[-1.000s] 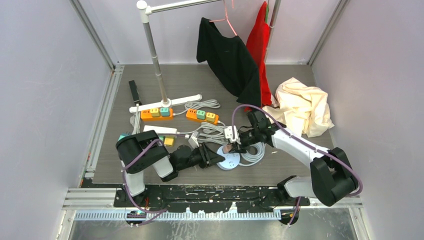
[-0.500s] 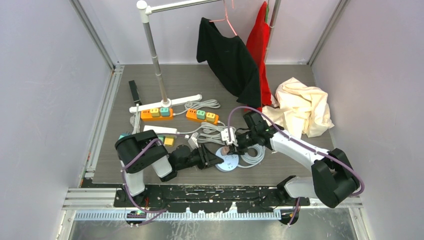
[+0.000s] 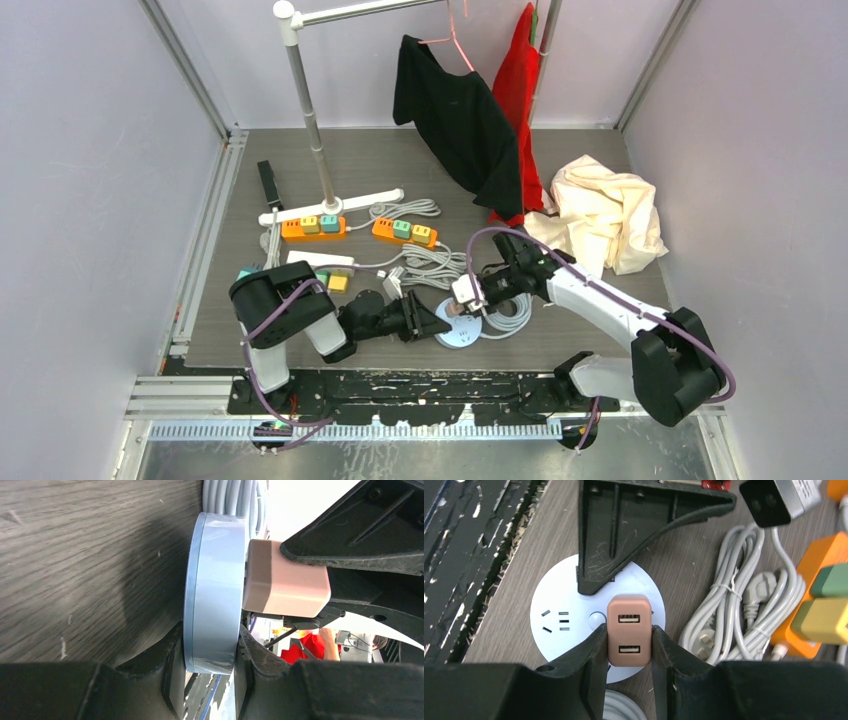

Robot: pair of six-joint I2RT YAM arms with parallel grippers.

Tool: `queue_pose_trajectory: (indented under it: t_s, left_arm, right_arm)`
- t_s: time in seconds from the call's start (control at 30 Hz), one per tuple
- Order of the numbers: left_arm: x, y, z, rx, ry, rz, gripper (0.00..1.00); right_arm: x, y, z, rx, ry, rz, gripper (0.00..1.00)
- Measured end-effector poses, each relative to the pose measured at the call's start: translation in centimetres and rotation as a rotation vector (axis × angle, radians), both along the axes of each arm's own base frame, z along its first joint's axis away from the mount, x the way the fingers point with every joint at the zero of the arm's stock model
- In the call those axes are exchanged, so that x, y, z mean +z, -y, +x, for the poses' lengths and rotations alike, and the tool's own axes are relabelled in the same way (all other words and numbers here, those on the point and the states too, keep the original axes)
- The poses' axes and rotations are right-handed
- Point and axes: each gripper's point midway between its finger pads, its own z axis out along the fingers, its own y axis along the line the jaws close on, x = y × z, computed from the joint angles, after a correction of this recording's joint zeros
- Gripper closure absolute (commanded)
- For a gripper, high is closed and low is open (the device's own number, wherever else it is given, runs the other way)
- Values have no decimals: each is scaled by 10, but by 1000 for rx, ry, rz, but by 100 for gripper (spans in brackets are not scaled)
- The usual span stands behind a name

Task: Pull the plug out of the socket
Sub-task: Remove the plug from the socket.

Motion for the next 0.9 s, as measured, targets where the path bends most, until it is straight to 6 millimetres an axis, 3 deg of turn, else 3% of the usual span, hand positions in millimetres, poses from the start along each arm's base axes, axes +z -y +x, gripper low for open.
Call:
queue_pose_trajectory:
  t_s: [0.23,0.37,0.5,0.6,0.7,0.8,0.9]
  left_arm:
    - [-3,-4,10,39,-3,12,100]
    - [3,0,15,51,13,-3,100]
    - [-4,-2,15,58,-10,21,100]
    - [-4,-2,15,61,-10,20,100]
    - [-4,-2,16,61,-10,21,100]
    - [-4,-4,16,67,-9,25,100]
    - [-2,-6,16,70,2,35,100]
  right_arm:
    - [-4,2,17,-207,-110,-33,99]
    - [-2,15,19,-172,-63,-31,99]
    - [4,19,0,-31,0,0,99]
    - [4,7,-27,75,-50,26,99]
    - [9,-6,-39,85,-133,57,99]
    - [15,-7,-27,10,-171,68,99]
    - [30,6,0,-106,-183,99,99]
